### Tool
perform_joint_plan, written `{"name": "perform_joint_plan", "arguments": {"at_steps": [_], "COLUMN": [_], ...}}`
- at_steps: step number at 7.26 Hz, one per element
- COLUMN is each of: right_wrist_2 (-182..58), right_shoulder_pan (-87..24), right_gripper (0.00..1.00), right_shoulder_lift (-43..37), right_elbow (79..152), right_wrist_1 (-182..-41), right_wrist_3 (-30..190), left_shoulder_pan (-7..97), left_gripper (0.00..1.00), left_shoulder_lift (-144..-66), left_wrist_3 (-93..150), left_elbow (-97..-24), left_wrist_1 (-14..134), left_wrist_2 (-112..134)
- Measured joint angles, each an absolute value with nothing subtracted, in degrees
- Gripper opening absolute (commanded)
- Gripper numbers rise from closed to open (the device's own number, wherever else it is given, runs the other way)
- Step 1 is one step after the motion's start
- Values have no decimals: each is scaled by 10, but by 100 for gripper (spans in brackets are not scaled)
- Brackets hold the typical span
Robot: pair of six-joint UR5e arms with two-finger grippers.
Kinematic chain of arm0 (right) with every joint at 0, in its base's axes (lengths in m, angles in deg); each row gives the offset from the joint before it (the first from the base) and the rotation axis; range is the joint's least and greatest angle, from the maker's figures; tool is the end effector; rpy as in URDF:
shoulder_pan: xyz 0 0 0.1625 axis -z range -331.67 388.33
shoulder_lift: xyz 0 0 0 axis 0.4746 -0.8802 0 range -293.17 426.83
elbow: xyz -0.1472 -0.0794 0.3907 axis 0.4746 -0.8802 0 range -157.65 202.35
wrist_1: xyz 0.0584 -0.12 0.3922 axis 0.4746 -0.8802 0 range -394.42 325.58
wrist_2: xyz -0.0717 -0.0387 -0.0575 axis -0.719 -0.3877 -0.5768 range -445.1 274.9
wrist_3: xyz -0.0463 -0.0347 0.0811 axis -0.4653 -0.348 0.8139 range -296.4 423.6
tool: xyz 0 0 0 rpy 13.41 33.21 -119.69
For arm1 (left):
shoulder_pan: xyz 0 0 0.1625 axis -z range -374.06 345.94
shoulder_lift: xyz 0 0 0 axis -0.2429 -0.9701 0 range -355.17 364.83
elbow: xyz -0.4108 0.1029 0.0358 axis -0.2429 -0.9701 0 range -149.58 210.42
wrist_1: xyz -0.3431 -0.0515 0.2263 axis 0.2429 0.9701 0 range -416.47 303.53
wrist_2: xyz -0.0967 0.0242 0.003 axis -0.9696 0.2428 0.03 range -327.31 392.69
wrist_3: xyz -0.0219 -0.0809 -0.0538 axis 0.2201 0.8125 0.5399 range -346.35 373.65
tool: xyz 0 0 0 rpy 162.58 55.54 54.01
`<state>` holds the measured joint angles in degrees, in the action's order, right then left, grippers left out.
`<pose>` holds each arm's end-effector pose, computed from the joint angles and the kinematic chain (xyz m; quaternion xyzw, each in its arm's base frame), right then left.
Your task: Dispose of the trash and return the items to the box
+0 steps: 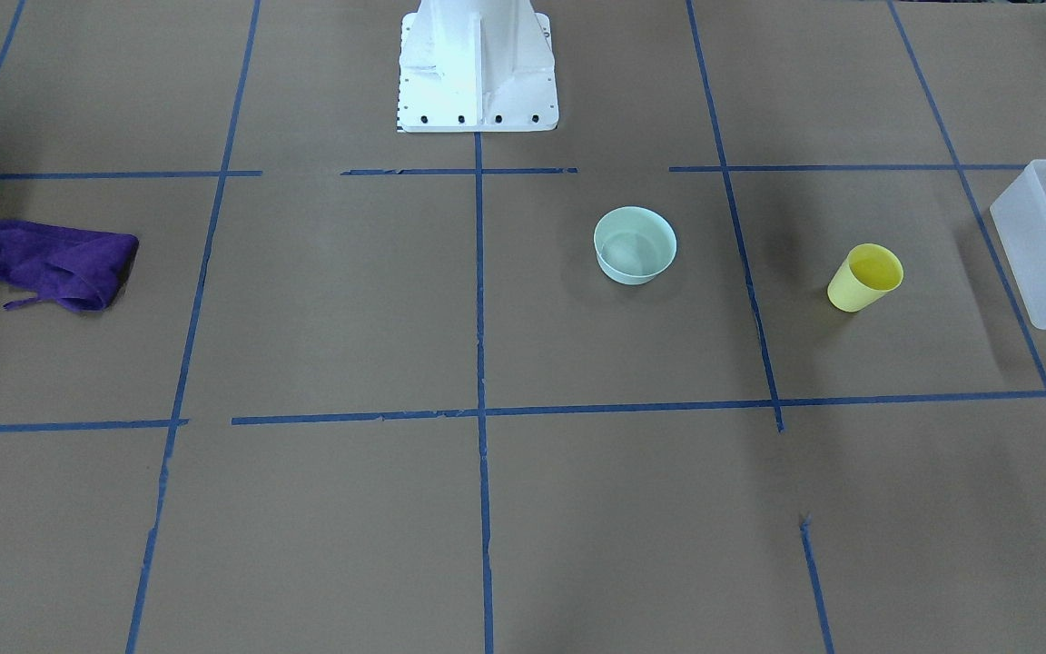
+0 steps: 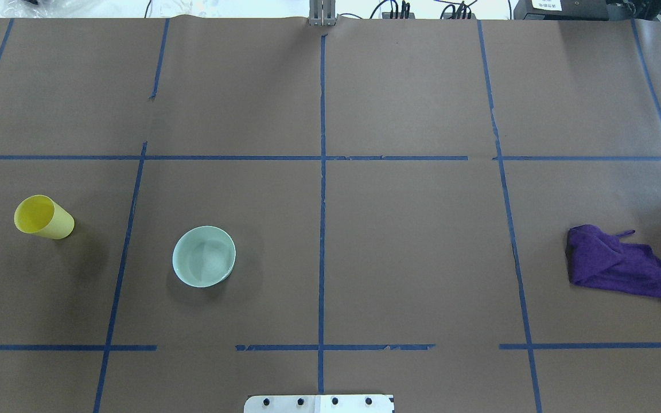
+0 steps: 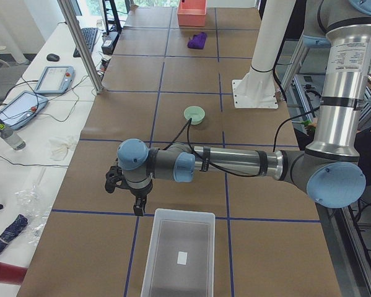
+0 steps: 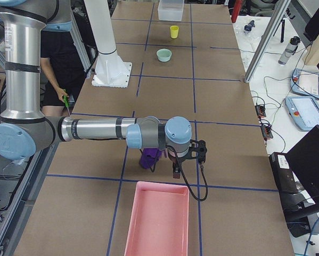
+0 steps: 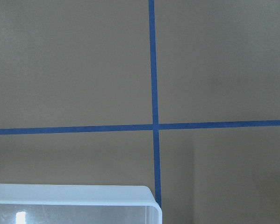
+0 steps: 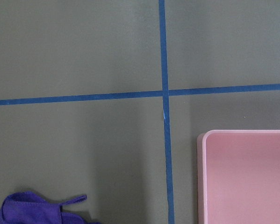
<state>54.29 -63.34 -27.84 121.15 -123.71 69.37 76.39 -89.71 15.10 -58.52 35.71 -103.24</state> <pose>0.0713 -0.4596 0.6142 0.0233 -0.4185 0.0414 0.9070 -0.0658 -0.5307 0.6215 0.0420 0.3901 0.0041 0.9198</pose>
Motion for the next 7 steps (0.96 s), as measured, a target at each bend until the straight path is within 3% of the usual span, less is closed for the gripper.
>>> {"name": "perform_joint_plan", "arguments": {"at_steps": [7], "right_wrist_2": [547], "right_shoulder_pan": [-642], "right_gripper": [100], "right_shoulder_lift": [-278], "right_elbow": [1222], "right_wrist_1": [-1236], "right_wrist_3": [699], "left_shoulder_pan": [699], "left_gripper": [100], "left_shoulder_lift": [-932], "left_wrist_3": [164], "left_elbow": [-667], "left_wrist_1": [408], "left_wrist_2": [-1038]}}
